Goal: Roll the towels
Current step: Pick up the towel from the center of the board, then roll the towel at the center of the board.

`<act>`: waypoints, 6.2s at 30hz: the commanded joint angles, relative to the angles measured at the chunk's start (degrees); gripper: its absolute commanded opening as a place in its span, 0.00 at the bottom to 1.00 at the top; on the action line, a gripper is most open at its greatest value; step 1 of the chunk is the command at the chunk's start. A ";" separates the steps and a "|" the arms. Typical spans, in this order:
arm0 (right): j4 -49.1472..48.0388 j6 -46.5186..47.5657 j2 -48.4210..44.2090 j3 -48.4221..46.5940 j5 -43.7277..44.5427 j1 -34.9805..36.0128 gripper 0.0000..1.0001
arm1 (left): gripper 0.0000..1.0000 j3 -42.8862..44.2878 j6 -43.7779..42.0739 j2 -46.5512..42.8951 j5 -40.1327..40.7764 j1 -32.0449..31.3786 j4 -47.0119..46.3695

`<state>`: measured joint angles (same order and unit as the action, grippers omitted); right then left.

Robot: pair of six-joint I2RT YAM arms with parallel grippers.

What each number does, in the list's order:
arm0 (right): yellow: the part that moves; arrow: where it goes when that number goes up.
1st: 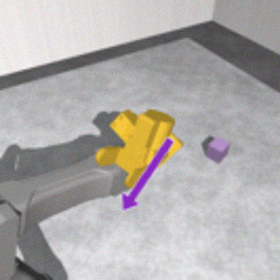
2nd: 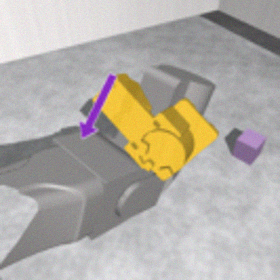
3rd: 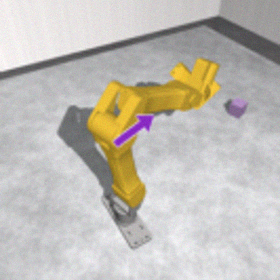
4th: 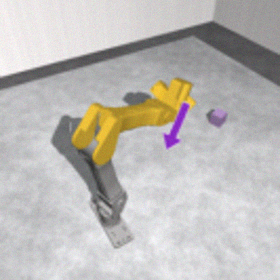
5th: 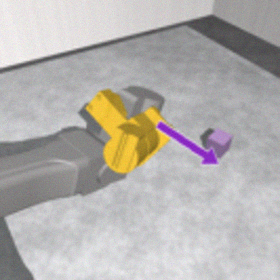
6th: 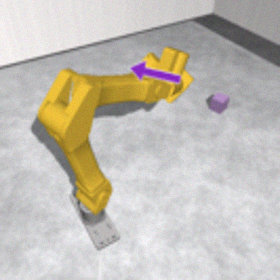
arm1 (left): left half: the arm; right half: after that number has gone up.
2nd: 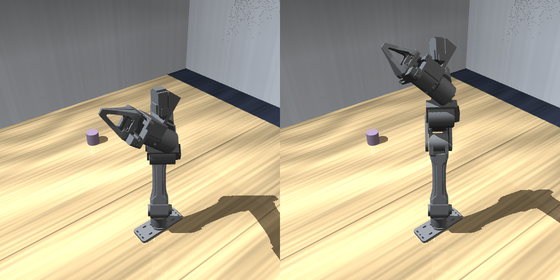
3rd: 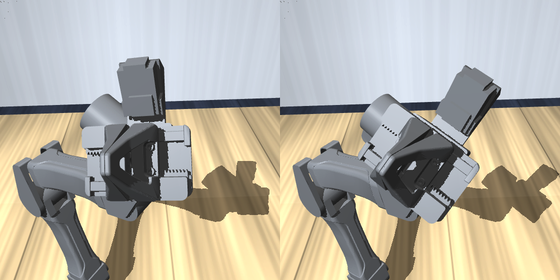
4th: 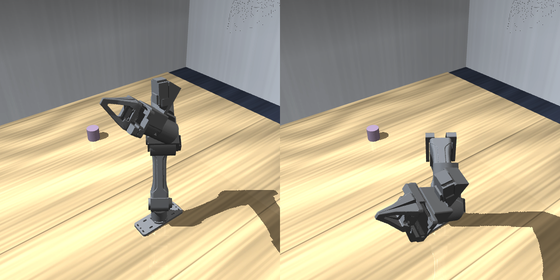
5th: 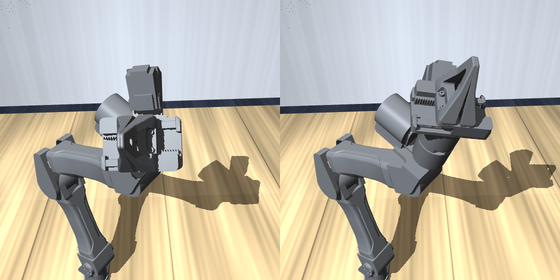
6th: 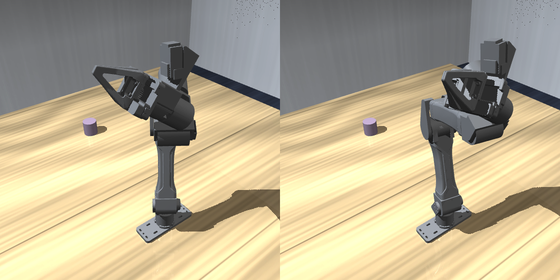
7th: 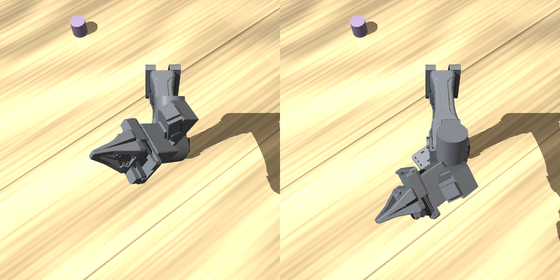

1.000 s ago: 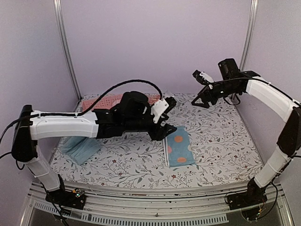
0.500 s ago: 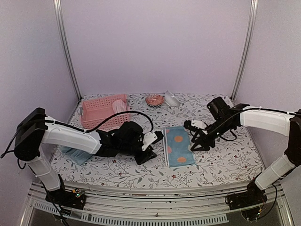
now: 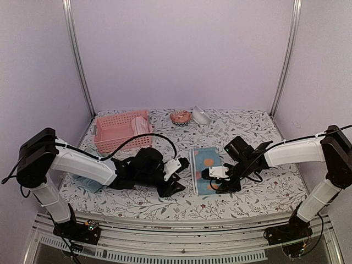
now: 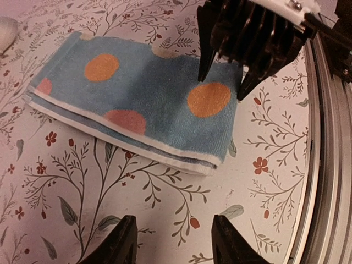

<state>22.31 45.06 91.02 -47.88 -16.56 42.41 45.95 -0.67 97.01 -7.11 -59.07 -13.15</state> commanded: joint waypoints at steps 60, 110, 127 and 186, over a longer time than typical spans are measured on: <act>33.78 5.10 29.77 -26.04 -32.52 -11.56 0.04 | 0.41 7.48 -0.66 21.21 -20.01 2.73 -23.07; 34.33 -4.85 23.22 -29.48 -25.65 -17.03 0.35 | 0.00 17.90 34.09 29.99 -35.50 11.24 -6.15; 1.38 -4.43 2.50 -5.03 6.66 1.74 0.31 | 0.00 19.60 37.01 30.41 -33.44 11.18 -2.87; 52.07 12.33 41.82 -39.12 -40.18 -13.14 0.04 | 0.44 19.34 -21.01 21.12 -5.49 -4.00 2.76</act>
<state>73.17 56.23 131.55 -86.72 -54.92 29.34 63.24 -17.78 115.66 -10.04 -62.30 -16.12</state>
